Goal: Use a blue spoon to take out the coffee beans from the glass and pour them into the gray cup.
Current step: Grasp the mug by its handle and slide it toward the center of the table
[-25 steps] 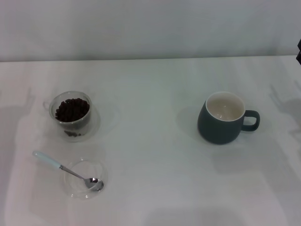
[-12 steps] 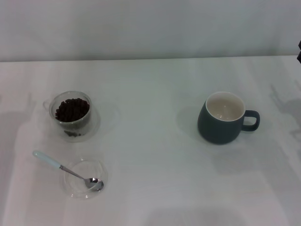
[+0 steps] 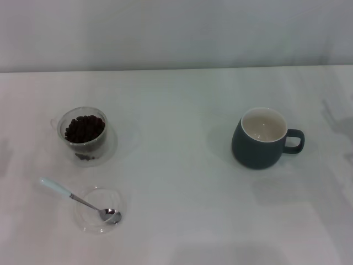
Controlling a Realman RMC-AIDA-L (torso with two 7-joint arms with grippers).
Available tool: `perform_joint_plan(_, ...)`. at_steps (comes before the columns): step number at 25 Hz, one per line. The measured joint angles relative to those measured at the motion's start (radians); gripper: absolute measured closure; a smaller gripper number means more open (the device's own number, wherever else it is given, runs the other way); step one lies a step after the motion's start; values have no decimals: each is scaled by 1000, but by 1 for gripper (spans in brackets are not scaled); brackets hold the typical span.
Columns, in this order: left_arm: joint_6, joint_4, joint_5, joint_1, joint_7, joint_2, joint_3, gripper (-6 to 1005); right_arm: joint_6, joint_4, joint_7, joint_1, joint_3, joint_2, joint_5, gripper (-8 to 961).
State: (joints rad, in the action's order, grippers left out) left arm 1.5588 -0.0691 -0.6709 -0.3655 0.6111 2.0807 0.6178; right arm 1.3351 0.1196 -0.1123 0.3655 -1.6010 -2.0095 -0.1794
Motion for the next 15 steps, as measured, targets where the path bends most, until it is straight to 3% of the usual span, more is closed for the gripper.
perform_joint_plan(2,20,22,-21,50,111,0,0,122,0,0,0,0,0,0,0,158)
perform_joint_plan(9,20,23,-51,97,306,-2,4,122,-1,-1,0,-2,0,0,0,158)
perform_joint_plan(15,-16,22,-59,105,450,-3,114,121,-7,2,7,-2,0,4,0,158)
